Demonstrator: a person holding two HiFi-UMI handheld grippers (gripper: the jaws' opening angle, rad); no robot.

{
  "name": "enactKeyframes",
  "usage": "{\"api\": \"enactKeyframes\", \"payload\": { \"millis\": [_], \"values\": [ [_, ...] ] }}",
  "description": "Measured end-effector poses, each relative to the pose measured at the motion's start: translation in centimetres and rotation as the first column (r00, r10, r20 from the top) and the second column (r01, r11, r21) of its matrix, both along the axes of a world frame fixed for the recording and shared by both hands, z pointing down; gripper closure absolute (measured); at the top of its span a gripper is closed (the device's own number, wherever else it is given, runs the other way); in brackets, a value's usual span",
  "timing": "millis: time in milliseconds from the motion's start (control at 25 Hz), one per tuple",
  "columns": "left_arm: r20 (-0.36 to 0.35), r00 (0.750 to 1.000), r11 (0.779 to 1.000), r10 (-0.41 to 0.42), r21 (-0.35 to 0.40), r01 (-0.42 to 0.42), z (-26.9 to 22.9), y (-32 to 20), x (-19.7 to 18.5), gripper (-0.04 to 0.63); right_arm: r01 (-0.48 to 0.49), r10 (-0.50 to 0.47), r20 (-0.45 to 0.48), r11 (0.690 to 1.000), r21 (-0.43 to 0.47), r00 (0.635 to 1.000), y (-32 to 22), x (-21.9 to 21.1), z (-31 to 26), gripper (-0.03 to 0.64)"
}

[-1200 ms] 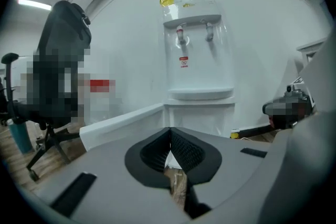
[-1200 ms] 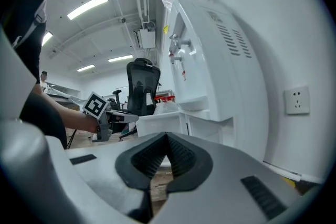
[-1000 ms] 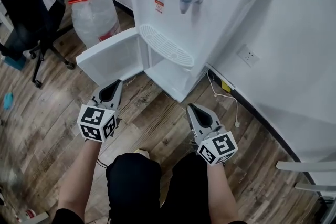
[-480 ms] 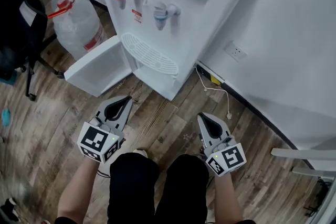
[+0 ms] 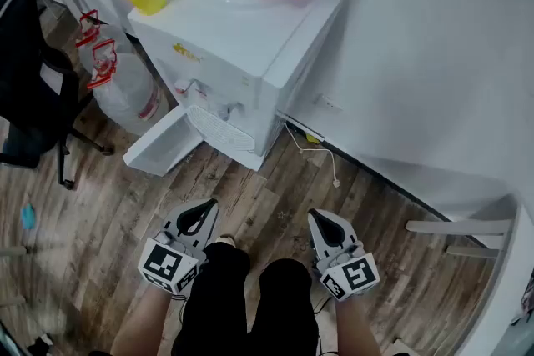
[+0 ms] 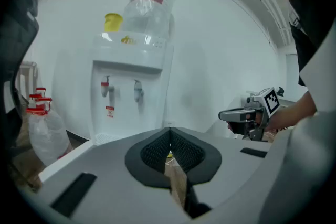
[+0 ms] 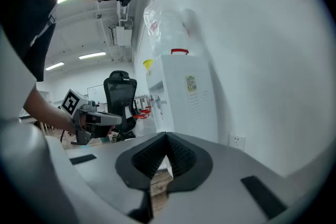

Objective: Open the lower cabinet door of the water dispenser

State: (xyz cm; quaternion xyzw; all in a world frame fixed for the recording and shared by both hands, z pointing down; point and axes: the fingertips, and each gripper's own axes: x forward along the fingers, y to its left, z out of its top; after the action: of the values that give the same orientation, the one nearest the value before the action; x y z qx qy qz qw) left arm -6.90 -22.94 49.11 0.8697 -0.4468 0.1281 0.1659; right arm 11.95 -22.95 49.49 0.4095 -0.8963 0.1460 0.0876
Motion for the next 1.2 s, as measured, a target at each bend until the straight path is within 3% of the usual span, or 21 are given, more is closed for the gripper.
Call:
{"api": "enactKeyframes", "payload": {
  "millis": [240,640,880,1200],
  "values": [
    [-0.038,0.999,0.999,-0.037,-0.017,0.037,-10.9,2.5,1.9,0.582,-0.001,0.001,0.007,1.000,-0.021,1.000,3.2,1.1,-10.9,0.595],
    [-0.030,0.998,0.999,-0.046,-0.017,0.046,-26.6,9.0,6.5,0.583,0.041,-0.041,0.010,0.999,-0.025,0.999,9.6,4.0,-26.5,0.595],
    [-0.041,0.998,0.999,-0.041,-0.019,0.041,-32.0,13.5,9.1,0.583,0.050,-0.050,-0.002,0.999,0.000,0.999,13.3,6.3,-32.2,0.595],
    [0.018,0.999,0.999,-0.049,0.024,0.049,-35.0,20.1,10.1,0.583,0.049,-0.049,0.030,0.999,0.000,0.998,19.5,8.3,-34.3,0.595]
  ]
}}
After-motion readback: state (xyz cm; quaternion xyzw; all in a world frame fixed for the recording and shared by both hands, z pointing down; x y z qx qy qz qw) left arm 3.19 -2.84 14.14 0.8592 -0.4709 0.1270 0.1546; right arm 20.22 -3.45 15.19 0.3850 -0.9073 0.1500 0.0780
